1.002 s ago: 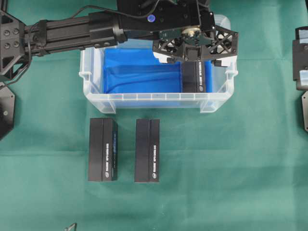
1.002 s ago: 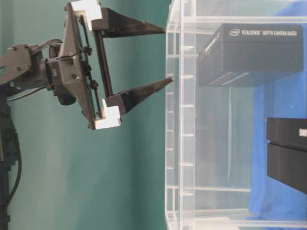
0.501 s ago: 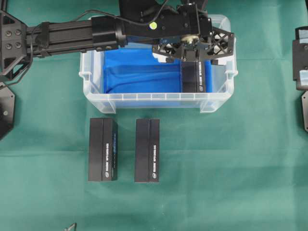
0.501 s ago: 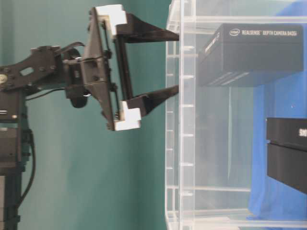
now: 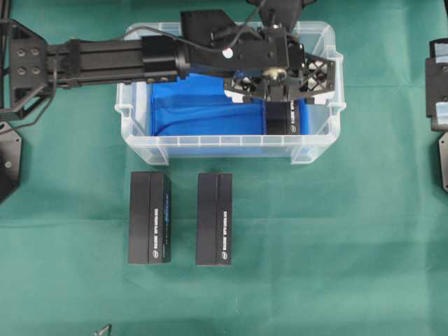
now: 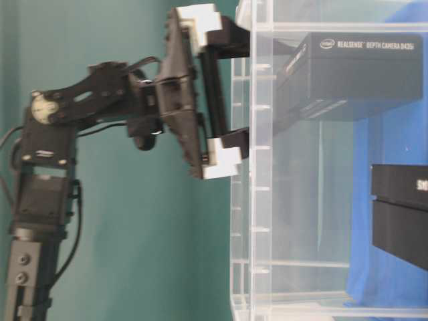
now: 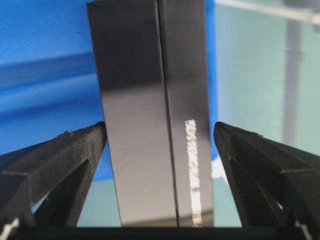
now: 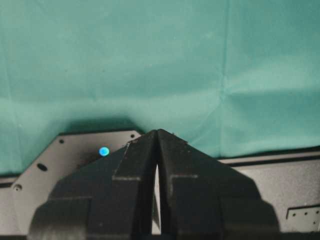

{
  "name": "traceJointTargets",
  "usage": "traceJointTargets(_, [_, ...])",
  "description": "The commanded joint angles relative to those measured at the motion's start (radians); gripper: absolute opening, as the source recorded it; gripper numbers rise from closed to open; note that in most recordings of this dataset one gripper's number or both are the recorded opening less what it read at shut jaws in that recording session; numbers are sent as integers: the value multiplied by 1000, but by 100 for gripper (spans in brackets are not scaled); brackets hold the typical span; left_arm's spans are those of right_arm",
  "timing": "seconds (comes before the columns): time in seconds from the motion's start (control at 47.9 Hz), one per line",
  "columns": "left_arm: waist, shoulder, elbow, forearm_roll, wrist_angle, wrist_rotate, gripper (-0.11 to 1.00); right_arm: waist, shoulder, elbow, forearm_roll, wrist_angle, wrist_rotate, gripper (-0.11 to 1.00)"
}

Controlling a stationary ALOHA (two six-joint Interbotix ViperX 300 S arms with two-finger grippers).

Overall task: Take the box out of the case with the left arm.
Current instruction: 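Lower the left gripper around the right box and close on it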

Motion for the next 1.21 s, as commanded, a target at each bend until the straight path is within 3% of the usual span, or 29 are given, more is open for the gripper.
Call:
traceJointTargets(0.0, [-9, -18, -2, 5, -14, -2, 88, -2, -2, -9, 0, 0, -3, 2])
traceJointTargets(0.355, [-12, -5, 60, 5, -66, -23, 88, -2, -2, -9, 2, -2, 0, 2])
traceJointTargets(0.71, [-12, -5, 60, 5, -74, -26, 87, -2, -2, -9, 3, -2, 0, 2])
traceJointTargets(0.793, [-12, -3, 58, 6, -86, -26, 81, -2, -2, -9, 3, 0, 0, 2])
traceJointTargets(0.897, [-12, -5, 58, 5, -101, -26, 61, -2, -2, -9, 3, -2, 0, 2])
traceJointTargets(1.189, [-12, -6, 60, 3, -100, -26, 61, -2, -2, -9, 3, -2, 0, 2])
